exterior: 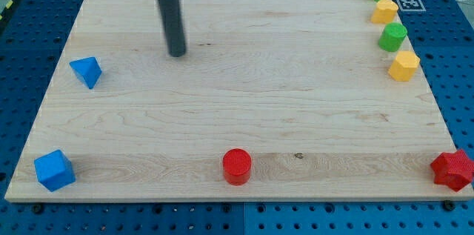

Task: Slide the blue triangle slightly down and a bit right

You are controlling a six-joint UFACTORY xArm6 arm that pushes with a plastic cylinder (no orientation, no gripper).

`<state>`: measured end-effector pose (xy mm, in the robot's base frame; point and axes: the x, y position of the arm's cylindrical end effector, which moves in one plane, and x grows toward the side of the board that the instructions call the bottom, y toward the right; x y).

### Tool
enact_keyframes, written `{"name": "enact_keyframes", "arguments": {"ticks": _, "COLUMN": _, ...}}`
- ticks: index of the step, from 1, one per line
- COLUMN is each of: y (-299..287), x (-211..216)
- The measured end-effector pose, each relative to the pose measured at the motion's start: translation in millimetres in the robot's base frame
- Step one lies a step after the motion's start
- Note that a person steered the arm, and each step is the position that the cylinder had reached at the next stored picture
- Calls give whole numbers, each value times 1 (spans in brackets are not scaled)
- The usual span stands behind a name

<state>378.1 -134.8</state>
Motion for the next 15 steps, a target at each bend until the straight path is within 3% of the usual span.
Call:
{"name": "enact_keyframes", "arguments": {"ticks": 2, "y": -131, "x": -9}}
{"name": "enact_keyframes", "arguments": {"ticks": 3, "y": -159, "x": -2}}
{"name": "enact_keyframes", "arguments": {"ticks": 6, "y": -146, "x": 32}}
{"name": "enact_keyframes", "arguments": {"ticks": 9, "y": -91, "x": 45}}
{"name": "enact_keyframes", "arguments": {"ticks": 10, "y": -102, "x": 56}}
{"name": "enact_keyframes", "arguments": {"ticks": 14, "y": -77, "x": 140}}
{"name": "enact_keyframes", "arguments": {"ticks": 15, "y": -67, "x": 138}}
